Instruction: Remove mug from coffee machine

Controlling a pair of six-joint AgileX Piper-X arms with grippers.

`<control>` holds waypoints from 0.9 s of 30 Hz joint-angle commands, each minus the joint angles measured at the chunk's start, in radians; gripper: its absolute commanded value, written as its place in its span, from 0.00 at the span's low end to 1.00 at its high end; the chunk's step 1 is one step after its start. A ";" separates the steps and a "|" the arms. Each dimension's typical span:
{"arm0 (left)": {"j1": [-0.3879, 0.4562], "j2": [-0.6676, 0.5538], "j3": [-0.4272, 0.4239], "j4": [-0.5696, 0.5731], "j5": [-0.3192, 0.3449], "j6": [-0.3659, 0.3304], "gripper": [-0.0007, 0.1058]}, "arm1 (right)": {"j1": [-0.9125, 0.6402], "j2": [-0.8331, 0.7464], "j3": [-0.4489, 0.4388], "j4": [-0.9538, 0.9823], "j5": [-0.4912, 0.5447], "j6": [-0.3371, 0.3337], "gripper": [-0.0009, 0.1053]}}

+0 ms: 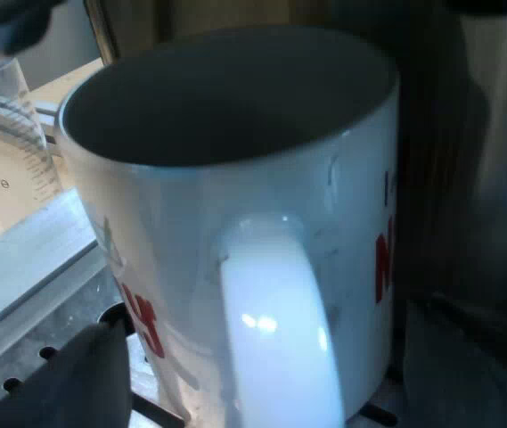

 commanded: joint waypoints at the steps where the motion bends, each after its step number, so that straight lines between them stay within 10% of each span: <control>1: -0.005 -0.001 -0.002 -0.017 0.019 -0.009 0.72 | -0.002 0.005 -0.021 -0.013 -0.002 -0.011 0.50; 9: -0.005 -0.001 -0.002 -0.017 0.021 -0.009 0.72 | 0.004 -0.002 -0.020 -0.013 -0.002 -0.011 0.01; 27: -0.005 -0.001 -0.002 -0.017 0.021 -0.009 0.72 | 0.021 -0.238 0.150 0.071 0.070 -0.011 0.01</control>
